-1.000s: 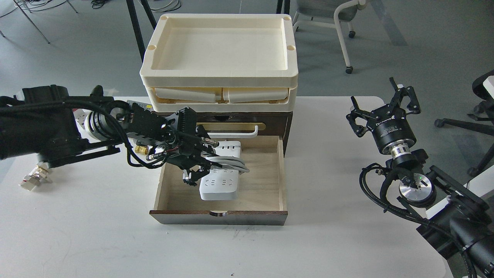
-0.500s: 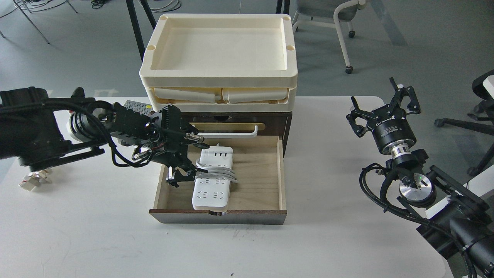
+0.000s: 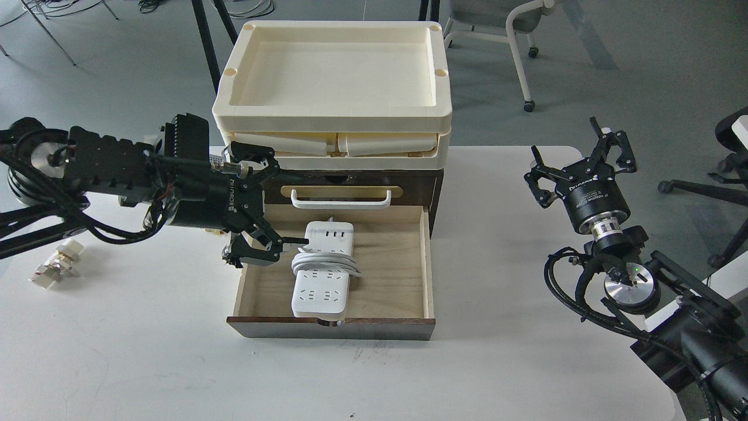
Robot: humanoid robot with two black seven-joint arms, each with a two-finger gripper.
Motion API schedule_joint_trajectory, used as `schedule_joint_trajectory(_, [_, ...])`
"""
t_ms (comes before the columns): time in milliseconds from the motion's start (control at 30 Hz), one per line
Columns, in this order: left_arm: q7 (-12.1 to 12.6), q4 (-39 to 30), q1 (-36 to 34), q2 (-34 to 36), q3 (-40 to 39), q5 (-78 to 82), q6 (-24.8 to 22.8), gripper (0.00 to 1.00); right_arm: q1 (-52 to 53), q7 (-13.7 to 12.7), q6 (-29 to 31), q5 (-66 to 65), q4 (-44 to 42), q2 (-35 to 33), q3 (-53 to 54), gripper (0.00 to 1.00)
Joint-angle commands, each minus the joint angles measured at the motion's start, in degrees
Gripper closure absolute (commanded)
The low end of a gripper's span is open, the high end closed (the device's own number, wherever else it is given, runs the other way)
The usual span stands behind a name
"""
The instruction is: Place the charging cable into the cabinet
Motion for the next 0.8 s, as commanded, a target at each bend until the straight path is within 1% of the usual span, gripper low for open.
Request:
schedule_joint_trajectory(0, [0.0, 0.19, 0.22, 0.45, -6.84, -22.62, -0.15, 0.0, 0.0, -0.09, 0.02, -1.49, 0.09, 0.0, 0.0, 0.0])
schedule_joint_trajectory(133, [0.0, 2.12, 0.31, 0.71, -14.05, -45.75, -0.5, 0.0, 0.17, 0.0, -0.41, -2.81, -0.26, 0.87, 0.61, 0.0])
schedule_joint_trajectory(200, [0.0, 5.18, 0.4, 0.54, -15.91, -54.64, -0.5, 0.0, 0.44, 0.0, -2.16, -2.81, -0.35, 1.49, 1.23, 0.0])
schedule_joint_trajectory(333, [0.0, 15.54, 0.92, -1.56, -16.79, -68.72, -0.59, 0.0, 0.26, 0.0, -7.0, -2.81, -0.62, 1.76, 3.86, 0.0])
schedule_joint_trajectory(367, [0.0, 18.7, 1.28, -3.14, -16.79, -72.23, -0.59, 0.0, 0.26, -0.09, -7.96, -2.81, -0.62, 1.84, 4.22, 0.0])
schedule_joint_trajectory(433, [0.0, 24.07, 1.45, -6.56, -16.88, -78.82, -0.59, 0.0, 0.44, -0.18, -9.11, -2.81, -0.62, 1.85, 4.39, 0.0])
schedule_joint_trajectory(567, [0.0, 34.09, 3.03, -9.65, -16.88, -91.48, -1.29, 0.0, 0.79, -1.05, -9.99, -2.81, -0.62, 1.76, 4.31, 0.0])
schedule_joint_trajectory(667, [0.0, 41.83, 4.53, -12.02, -16.88, -99.22, -4.88, 0.0, 1.75, -1.49, -11.4, -2.81, -0.7, 1.76, 3.78, 0.0])
schedule_joint_trajectory(767, [0.0, 49.38, 6.81, -14.31, -17.49, -106.51, -11.64, 0.0, 2.37, -1.5, -12.45, -2.9, -0.79, 1.67, 3.78, 0.0])
